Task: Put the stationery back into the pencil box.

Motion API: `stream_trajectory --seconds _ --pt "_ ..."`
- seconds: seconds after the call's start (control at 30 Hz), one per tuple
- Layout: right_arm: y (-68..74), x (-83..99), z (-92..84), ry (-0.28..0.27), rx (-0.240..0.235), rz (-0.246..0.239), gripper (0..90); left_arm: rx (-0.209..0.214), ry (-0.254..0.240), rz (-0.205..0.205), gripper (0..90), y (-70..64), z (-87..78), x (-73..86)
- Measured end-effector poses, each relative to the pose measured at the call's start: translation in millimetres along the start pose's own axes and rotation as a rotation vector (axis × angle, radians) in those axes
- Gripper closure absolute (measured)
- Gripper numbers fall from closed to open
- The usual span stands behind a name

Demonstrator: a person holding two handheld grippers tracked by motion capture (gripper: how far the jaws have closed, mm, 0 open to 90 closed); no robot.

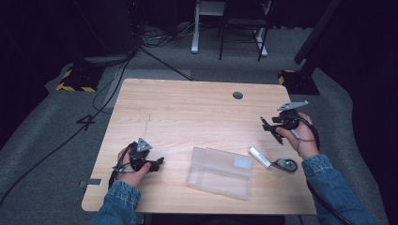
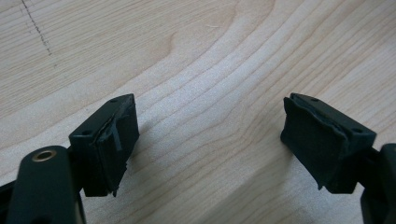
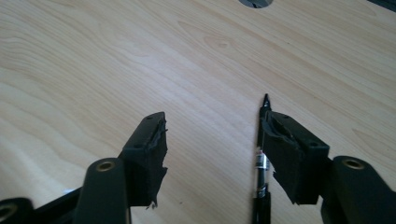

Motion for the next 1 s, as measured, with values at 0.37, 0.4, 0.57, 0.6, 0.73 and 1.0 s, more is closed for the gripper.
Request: stream_trajectory --seconds 0.37,0.4,0.57,0.6,0.73,1.0 --pt "-30.0 0.8 37.5 0.074 0.061 0.052 44.3 0.002 0.002 -0.002 18.4 -0.3 0.0 0.0" --pt "-32.7 2.9 39.8 0.085 0.066 0.062 45.2 0.002 0.002 0.002 18.4 -0.1 -0.1 -0.1" --pt "-44.2 11.5 49.5 0.121 0.077 0.118 50.3 0.000 0.002 0.011 17.6 0.2 0.3 -0.5" --pt "-44.2 11.5 49.5 0.121 0.077 0.118 50.3 0.000 0.002 0.011 17.5 0.2 0.3 -0.5" --pt "-47.7 15.2 55.8 0.137 0.070 0.147 54.6 0.003 0.004 0.011 17.6 0.0 0.3 -0.4" --pt "-46.6 17.4 61.7 0.175 0.082 0.136 62.7 0.006 0.004 0.010 17.6 -0.4 0.4 -0.5"
Point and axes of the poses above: each handheld gripper's, and its own axes: z roughly forward along the jaws, x roughly out of its underside, y roughly to its left, the point moved 4 cm from there along z, roughly forward along the jaws, and after that the axes turned 8 degrees about z, right-handed, at the moved point
